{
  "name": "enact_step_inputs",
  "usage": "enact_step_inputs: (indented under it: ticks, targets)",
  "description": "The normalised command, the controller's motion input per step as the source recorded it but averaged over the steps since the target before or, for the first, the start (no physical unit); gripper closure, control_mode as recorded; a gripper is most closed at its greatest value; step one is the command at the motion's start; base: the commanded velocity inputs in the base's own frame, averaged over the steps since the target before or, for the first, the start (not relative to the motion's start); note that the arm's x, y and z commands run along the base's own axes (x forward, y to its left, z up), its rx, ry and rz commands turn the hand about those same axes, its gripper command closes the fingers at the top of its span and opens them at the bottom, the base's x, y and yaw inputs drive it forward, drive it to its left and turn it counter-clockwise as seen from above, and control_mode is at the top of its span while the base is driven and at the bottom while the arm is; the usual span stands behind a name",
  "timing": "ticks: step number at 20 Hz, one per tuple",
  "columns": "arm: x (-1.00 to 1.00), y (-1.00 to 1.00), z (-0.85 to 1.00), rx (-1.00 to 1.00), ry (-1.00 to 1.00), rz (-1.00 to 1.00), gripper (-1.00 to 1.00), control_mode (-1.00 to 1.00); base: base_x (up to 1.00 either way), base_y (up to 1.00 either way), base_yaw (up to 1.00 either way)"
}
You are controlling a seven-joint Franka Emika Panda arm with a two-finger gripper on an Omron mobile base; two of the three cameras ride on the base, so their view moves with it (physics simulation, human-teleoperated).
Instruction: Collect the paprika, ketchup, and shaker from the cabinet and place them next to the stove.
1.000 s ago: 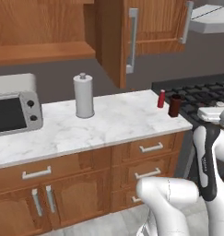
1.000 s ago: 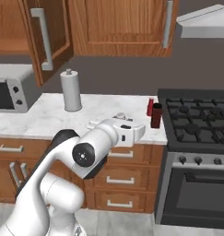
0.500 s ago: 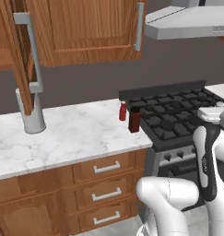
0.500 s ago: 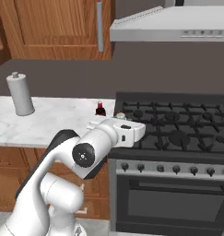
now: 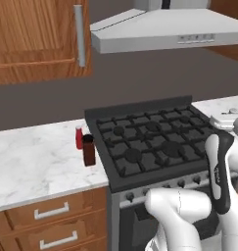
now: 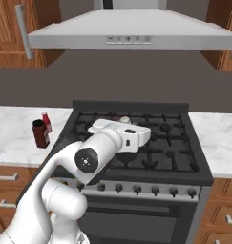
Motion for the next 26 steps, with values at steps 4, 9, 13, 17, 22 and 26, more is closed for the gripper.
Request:
enact_step_inputs:
  ticks: [4,9,13,17,22,26]
  targets:
    - [0.0,0.0,0.0,0.0,0.0,0.0,1.0,1.0,0.61,-1.0,0.01]
    - [0.0,0.0,0.0,0.0,0.0,0.0,1.0,1.0,0.63,-0.99,0.01]
    - [0.43,-0.38,-0.21,0.03,0.01,0.03,1.0,-1.0,0.36,-0.38,0.02]
    - [0.99,-0.76,-0.58,0.01,0.06,0.12,1.0,-1.0,0.0,0.0,0.0]
    - [0.96,-0.72,-0.71,0.0,0.07,0.12,1.0,-1.0,0.0,0.0,0.0]
    - [0.87,-0.59,-0.84,-0.01,0.08,0.12,1.0,-1.0,0.0,0.0,0.0]
